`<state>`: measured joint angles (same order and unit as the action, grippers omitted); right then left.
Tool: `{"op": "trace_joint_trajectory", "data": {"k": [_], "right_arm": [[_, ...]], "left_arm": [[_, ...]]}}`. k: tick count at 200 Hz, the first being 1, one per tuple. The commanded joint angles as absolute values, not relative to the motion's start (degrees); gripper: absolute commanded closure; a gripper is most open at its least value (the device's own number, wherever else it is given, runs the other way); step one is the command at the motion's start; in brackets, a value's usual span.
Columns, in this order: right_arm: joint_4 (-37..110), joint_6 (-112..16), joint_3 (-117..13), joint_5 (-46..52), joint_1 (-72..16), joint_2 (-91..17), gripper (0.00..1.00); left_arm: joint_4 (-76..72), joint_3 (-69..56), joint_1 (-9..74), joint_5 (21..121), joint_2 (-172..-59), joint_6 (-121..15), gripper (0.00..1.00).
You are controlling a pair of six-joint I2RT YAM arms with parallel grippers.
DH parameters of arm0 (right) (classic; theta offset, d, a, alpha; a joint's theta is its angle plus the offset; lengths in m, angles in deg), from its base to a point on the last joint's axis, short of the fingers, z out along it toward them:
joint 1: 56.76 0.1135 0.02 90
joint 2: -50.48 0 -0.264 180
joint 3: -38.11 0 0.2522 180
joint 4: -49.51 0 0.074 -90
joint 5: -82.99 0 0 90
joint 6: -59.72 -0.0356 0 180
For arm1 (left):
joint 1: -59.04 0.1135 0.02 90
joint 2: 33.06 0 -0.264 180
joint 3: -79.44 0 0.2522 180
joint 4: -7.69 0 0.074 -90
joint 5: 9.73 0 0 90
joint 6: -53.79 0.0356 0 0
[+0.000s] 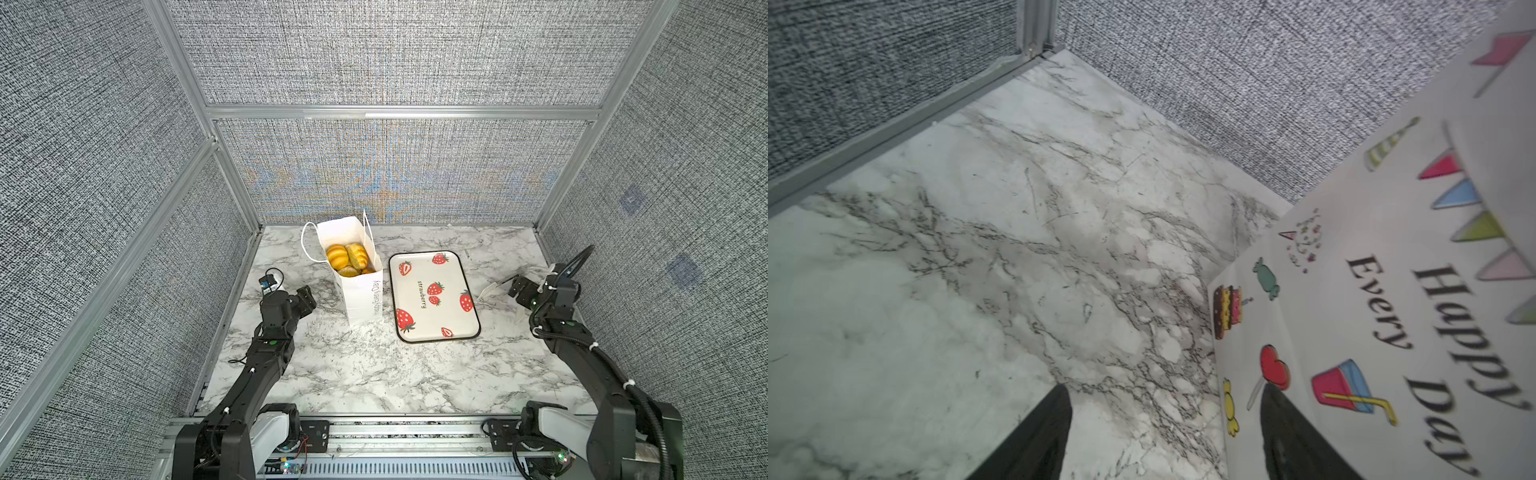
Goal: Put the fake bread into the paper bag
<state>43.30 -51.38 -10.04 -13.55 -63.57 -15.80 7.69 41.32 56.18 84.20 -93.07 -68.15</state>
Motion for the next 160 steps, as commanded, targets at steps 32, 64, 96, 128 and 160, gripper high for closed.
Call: {"op": "trace_joint_trajectory", "data": {"k": [32, 64, 96, 128, 160], "right_arm": [[56.9, -41.39, -8.47, -14.14, -63.43, -21.38, 0.01], [63.78, -37.08, -6.07, -11.31, -62.71, -25.63, 0.01], [72.65, -32.5, -2.89, -13.68, -59.05, -28.08, 0.01], [77.74, -29.91, -0.56, -13.16, -57.03, -30.76, 0.01], [85.89, -29.68, 3.18, -12.86, -56.85, -33.02, 0.01]], "left_arm": [[29.99, 44.27, 56.15, 84.45, -100.61, -48.23, 0.01], [44.12, 46.89, 56.16, 82.03, -104.26, -43.81, 0.01], [48.09, 45.27, 56.14, 79.88, -108.15, -41.4, 0.01], [52.0, 44.81, 56.18, 77.31, -110.92, -40.79, 0.01], [51.49, 44.18, 56.31, 78.15, -111.57, -41.48, 0.01]]}}
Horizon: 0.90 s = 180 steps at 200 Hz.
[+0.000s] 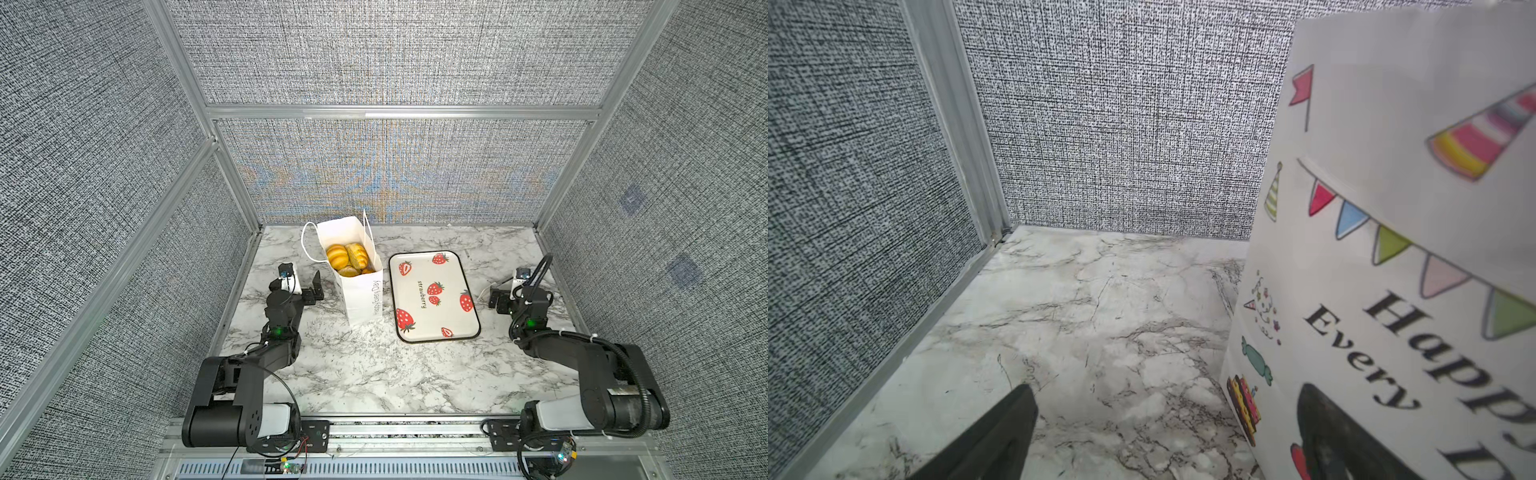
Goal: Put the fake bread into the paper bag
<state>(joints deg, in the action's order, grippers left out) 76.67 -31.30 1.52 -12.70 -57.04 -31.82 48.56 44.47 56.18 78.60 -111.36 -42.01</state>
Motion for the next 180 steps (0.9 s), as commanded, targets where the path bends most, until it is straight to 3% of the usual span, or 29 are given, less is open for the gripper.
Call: {"op": "trace_joint_trajectory", "data": {"k": [1, 112, 180], "right_arm": [[86.0, -29.72, 3.22, -12.88, -56.81, -33.02, 0.01], [94.78, -32.88, 6.15, -9.03, -60.01, -37.84, 0.01], [94.3, -32.74, 5.88, -9.03, -60.03, -37.85, 0.01]], "left_arm": [[51.4, 44.21, 56.31, 78.16, -111.47, -41.35, 0.01], [49.58, 52.22, 56.31, 86.36, -99.71, -43.12, 0.01], [50.62, 53.11, 56.31, 90.37, -101.19, -38.46, 0.01]]}}
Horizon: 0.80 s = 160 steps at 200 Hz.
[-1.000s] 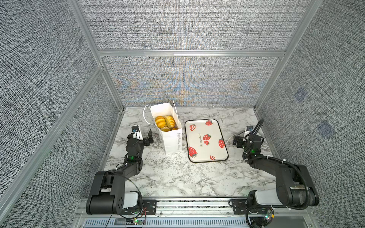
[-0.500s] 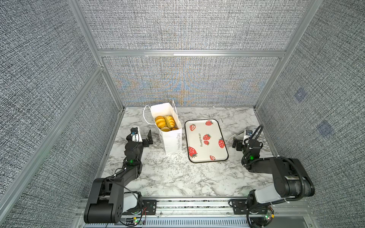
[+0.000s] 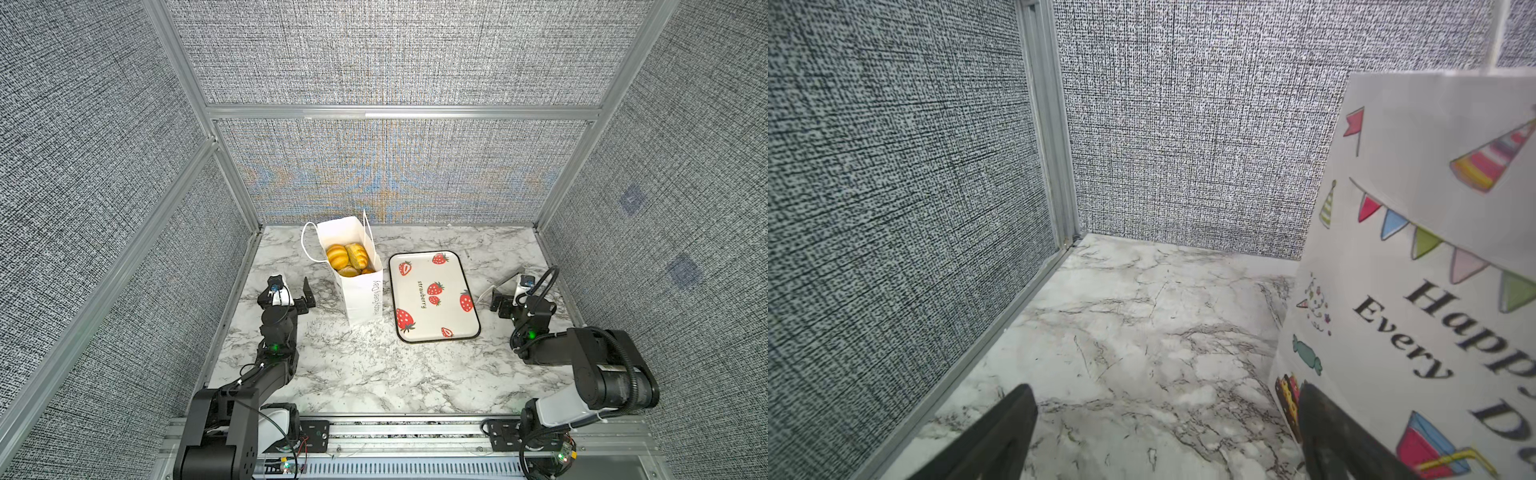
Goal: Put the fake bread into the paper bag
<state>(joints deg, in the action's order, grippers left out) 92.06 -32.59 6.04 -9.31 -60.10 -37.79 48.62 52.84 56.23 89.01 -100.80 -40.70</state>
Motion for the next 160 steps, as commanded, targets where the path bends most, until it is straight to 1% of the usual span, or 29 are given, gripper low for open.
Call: {"op": "trace_joint_trajectory", "data": {"k": [1, 17, 31, 57, 79, 88, 97, 112, 125, 144, 160], "right_arm": [[94.29, -32.74, 5.88, -9.03, -60.02, -37.8, 0.01], [94.28, -32.77, 5.92, -9.03, -60.04, -37.82, 0.01], [94.38, -32.74, 6.0, -8.98, -60.05, -37.82, 0.01], [94.91, -32.74, 6.27, -9.2, -59.97, -37.84, 0.01], [95.07, -32.82, 6.39, -9.2, -60.01, -37.76, 0.01], [95.29, -32.85, 6.46, -9.27, -59.99, -37.74, 0.01], [95.34, -32.85, 6.45, -9.27, -60.01, -37.75, 0.01], [95.44, -32.83, 6.48, -9.29, -60.01, -37.84, 0.01], [94.93, -32.84, 6.25, -9.2, -60.01, -37.84, 0.01], [93.51, -32.53, 5.48, -8.65, -60.01, -37.84, 0.01], [93.59, -32.57, 5.51, -8.68, -60.01, -37.85, 0.01]], "left_arm": [[50.75, 53.16, 56.27, 90.38, -101.18, -38.34, 0.01], [51.15, 53.54, 56.22, 89.84, -102.17, -36.92, 0.01], [51.0, 54.07, 56.3, 91.22, -103.8, -38.29, 0.01], [62.44, 56.19, 56.37, 85.29, -111.01, -34.52, 0.01], [71.51, 57.4, 56.32, 88.1, -118.88, -35.27, 0.01], [77.99, 58.08, 56.31, 88.31, -122.32, -34.27, 0.01], [73.31, 57.3, 56.36, 87.0, -120.72, -34.52, 0.01], [63.85, 54.19, 56.31, 88.23, -118.37, -36.28, 0.01], [65.86, 54.74, 56.33, 88.25, -118.84, -36.01, 0.01], [73.48, 56.59, 56.31, 87.73, -121.52, -34.22, 0.01], [69.8, 55.7, 56.33, 87.9, -120.22, -35.02, 0.01]]}}
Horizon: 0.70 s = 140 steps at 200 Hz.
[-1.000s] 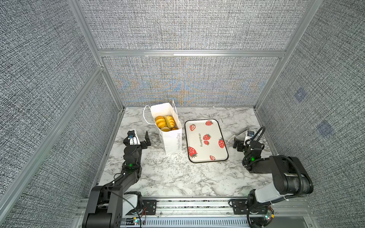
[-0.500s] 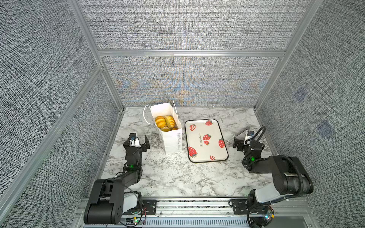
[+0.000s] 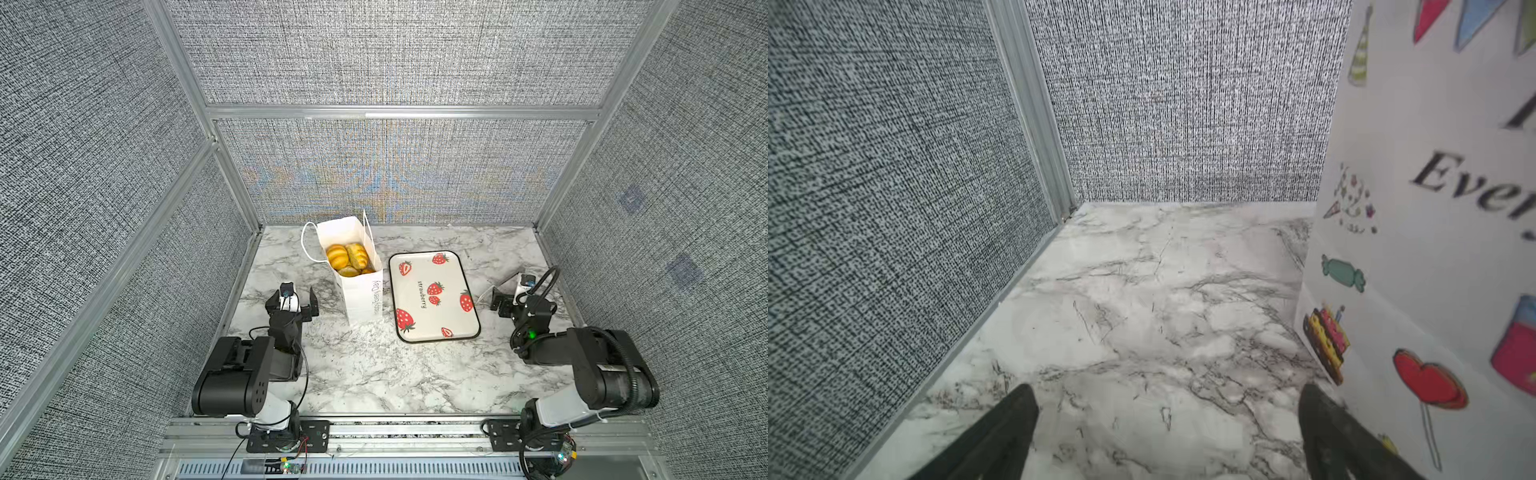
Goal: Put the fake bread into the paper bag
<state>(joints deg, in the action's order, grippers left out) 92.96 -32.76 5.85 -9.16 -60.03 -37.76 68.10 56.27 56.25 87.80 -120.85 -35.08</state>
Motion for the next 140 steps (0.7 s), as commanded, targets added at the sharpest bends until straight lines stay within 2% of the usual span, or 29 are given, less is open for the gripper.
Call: {"op": "trace_joint_trajectory", "data": {"k": [1, 121, 140], "right_arm": [[93.58, -32.57, 5.52, -8.68, -60.01, -37.85, 0.01], [93.67, -32.36, 5.48, -8.59, -60.01, -37.91, 0.01], [93.71, -32.38, 5.54, -8.59, -60.01, -37.89, 0.01]], "left_arm": [[69.7, 55.68, 56.32, 87.91, -120.23, -35.09, 0.01], [71.66, 55.95, 56.38, 87.56, -121.08, -34.5, 0.01], [70.3, 55.21, 56.83, 85.07, -121.33, -34.33, 0.01]]}}
